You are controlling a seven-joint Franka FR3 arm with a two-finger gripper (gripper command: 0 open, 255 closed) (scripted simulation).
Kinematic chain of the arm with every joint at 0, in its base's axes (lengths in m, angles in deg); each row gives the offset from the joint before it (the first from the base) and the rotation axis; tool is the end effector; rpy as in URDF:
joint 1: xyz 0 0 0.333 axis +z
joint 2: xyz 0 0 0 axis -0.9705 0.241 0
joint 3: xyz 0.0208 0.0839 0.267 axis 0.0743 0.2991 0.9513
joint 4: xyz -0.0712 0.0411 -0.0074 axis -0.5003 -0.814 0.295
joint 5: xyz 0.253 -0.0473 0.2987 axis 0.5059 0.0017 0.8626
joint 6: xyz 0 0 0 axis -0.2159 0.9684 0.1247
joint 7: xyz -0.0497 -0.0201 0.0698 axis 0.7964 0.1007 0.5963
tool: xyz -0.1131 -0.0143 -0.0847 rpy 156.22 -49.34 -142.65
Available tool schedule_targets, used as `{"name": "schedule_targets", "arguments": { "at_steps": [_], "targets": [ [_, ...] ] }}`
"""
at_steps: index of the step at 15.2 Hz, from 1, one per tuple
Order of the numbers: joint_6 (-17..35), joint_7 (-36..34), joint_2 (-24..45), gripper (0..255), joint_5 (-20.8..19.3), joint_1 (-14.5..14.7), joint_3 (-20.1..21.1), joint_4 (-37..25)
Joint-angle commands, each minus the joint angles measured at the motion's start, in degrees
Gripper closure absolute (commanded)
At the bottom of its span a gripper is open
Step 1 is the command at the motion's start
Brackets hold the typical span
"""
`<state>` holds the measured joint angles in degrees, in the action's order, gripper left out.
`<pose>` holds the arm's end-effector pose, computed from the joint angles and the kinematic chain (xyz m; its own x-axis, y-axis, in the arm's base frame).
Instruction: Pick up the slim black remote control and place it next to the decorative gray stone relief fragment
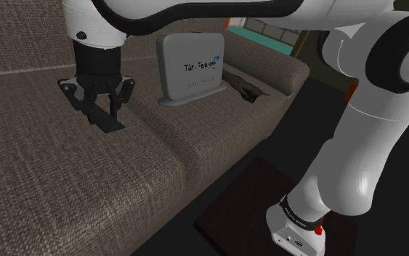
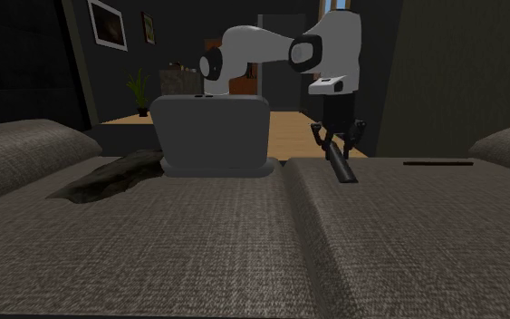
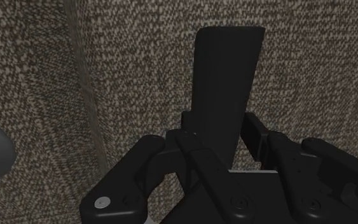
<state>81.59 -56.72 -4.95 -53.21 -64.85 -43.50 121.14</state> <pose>0.4914 0.3893 0.4569 0.9950 -0.1002 0.0007 -0.0999 -0.9916 -0.0817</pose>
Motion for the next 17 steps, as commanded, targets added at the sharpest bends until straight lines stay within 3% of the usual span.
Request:
{"name": "schedule_targets", "arguments": {
  "at_steps": [1,15,17],
  "targets": [
    [-1.52,-0.18,0.03,255,-0.02,0.18,0.09,-1.54],
    [-12.97,-1.03,2.21,255,-1.16,1.65,0.40,-14.98],
    [-11.22,1.78,-3.06,255,1.68,-1.32,-0.07,-8.48]
  ]
}}
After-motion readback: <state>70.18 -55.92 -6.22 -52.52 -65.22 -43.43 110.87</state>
